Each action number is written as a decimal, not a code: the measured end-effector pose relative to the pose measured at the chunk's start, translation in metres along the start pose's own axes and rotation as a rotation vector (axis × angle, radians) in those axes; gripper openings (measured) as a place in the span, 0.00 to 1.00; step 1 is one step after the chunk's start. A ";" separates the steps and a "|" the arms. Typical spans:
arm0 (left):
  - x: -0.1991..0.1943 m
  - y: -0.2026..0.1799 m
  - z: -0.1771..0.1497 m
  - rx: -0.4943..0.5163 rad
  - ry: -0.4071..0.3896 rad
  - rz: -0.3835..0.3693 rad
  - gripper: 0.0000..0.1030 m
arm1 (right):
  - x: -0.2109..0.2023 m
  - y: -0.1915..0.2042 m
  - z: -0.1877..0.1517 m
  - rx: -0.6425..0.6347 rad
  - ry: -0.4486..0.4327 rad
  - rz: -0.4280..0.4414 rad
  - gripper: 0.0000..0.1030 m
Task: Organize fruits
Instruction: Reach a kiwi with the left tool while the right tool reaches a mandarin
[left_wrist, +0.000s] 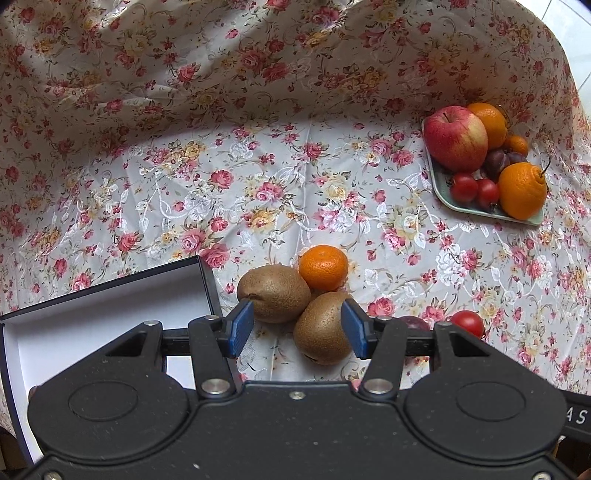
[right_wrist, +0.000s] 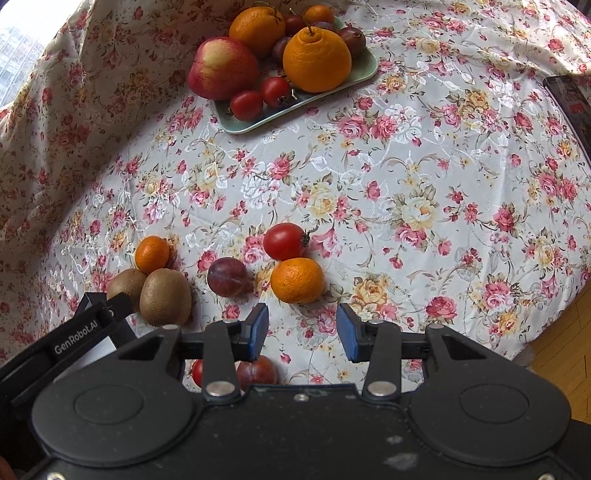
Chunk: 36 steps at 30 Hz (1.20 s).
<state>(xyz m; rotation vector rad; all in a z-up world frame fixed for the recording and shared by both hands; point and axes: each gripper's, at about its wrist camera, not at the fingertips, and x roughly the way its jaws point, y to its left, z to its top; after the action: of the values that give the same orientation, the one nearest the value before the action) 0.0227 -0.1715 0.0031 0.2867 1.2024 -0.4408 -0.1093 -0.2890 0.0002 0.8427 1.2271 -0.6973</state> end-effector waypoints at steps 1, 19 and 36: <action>0.003 -0.001 0.001 0.002 0.003 -0.007 0.57 | 0.000 0.001 0.001 -0.006 0.000 -0.002 0.43; 0.031 -0.036 0.006 0.126 0.035 0.018 0.69 | 0.019 -0.009 0.032 0.003 0.026 -0.058 0.43; 0.057 -0.020 0.010 0.001 0.114 0.001 0.69 | 0.027 -0.009 0.033 -0.007 0.070 -0.064 0.43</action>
<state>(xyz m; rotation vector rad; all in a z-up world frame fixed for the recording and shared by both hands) 0.0377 -0.2033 -0.0466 0.3167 1.3134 -0.4289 -0.0944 -0.3221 -0.0235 0.8312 1.3237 -0.7190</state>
